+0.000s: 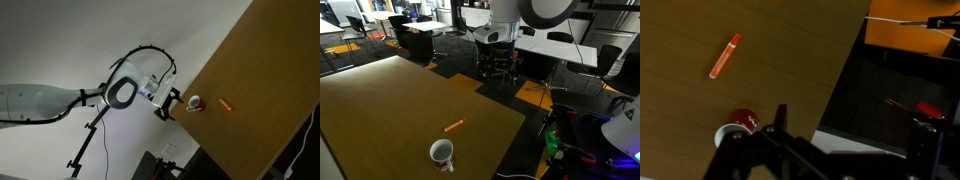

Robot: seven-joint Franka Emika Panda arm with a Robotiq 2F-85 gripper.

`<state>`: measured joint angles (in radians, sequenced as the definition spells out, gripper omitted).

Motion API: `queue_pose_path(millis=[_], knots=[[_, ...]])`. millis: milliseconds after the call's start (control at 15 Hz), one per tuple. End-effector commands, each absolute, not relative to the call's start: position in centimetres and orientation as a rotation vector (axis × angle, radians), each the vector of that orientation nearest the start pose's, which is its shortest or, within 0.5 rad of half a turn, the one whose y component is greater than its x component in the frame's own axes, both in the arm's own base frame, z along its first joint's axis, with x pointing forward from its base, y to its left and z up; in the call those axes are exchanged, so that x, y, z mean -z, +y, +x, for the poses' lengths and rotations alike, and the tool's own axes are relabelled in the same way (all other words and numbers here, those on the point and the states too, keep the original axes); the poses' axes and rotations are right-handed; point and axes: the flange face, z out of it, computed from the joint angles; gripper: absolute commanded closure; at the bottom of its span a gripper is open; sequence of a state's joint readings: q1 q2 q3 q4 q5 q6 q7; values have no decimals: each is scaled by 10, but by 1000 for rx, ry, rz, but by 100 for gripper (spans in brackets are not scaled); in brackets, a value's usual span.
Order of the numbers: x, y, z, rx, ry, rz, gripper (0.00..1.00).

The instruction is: Put the marker inside the mug.

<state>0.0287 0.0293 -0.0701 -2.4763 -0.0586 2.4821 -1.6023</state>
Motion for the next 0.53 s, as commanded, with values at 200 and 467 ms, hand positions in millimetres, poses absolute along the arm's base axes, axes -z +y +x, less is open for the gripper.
queue_pose_path(millis=[200, 467], knots=[[-231, -16, 489, -50, 1979, 2405, 0], [-201, -10, 499, -50, 1912, 2476, 0]])
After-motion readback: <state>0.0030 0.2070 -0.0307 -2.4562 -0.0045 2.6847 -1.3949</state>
